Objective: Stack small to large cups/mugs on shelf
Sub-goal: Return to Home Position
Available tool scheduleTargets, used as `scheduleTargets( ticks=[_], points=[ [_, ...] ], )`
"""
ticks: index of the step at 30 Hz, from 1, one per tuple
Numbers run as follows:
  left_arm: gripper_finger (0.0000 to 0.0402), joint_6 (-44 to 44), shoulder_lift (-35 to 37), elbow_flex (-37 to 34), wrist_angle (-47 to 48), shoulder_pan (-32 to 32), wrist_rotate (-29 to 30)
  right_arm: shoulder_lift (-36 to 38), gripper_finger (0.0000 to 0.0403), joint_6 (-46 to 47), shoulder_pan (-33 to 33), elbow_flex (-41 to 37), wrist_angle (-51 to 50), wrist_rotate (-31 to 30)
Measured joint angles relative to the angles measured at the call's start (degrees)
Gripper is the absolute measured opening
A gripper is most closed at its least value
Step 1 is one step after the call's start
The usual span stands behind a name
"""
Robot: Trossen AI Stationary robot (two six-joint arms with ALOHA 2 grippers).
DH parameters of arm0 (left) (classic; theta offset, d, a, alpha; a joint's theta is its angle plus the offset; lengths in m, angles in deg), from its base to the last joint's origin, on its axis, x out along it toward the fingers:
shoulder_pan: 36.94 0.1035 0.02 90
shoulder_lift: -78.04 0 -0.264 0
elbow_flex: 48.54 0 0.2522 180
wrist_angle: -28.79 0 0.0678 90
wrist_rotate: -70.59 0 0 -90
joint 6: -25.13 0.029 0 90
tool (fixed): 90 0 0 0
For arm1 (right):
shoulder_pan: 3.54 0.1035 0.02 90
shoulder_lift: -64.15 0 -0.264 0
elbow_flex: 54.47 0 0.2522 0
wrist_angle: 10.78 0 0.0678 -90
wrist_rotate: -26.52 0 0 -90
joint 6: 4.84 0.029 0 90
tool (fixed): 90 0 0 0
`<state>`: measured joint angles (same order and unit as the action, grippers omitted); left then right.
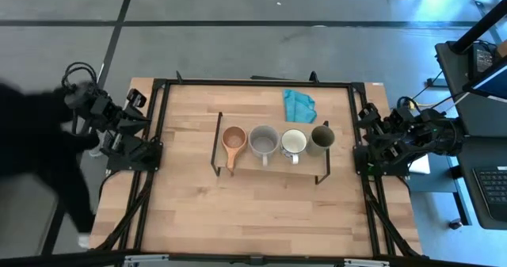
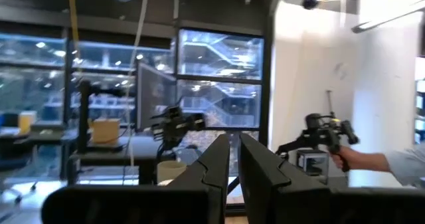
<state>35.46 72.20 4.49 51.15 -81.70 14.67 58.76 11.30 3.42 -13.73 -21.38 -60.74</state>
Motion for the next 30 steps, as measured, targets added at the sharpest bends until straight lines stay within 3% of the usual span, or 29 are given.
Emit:
scheduleTargets(
  ticks=[5,15,22,30],
  points=[
    [0.0027,-1.44,2.34,0.0,2.18,-0.02,-3.83,1.61,0.0218,-1.35,0.0,-0.59,-0.35,-0.88],
    [0.0028,-2.43,3.38,0.0,3.39,-0.01,-3.59,1.92,0.0218,-1.88,0.0,-0.59,-0.32,-0.85],
    [0.0028,-8.27,3.38,-1.42,4.08,0.0,3.54,1.92,0.0218,-1.78,0.0,-0.59,-0.37,-0.83],
    [0.0028,-2.16,3.27,-10.82,-12.48,0.59,5.66,1.92,0.0218,-1.66,0.0,-0.59,-0.39,-0.81]
  ],
)
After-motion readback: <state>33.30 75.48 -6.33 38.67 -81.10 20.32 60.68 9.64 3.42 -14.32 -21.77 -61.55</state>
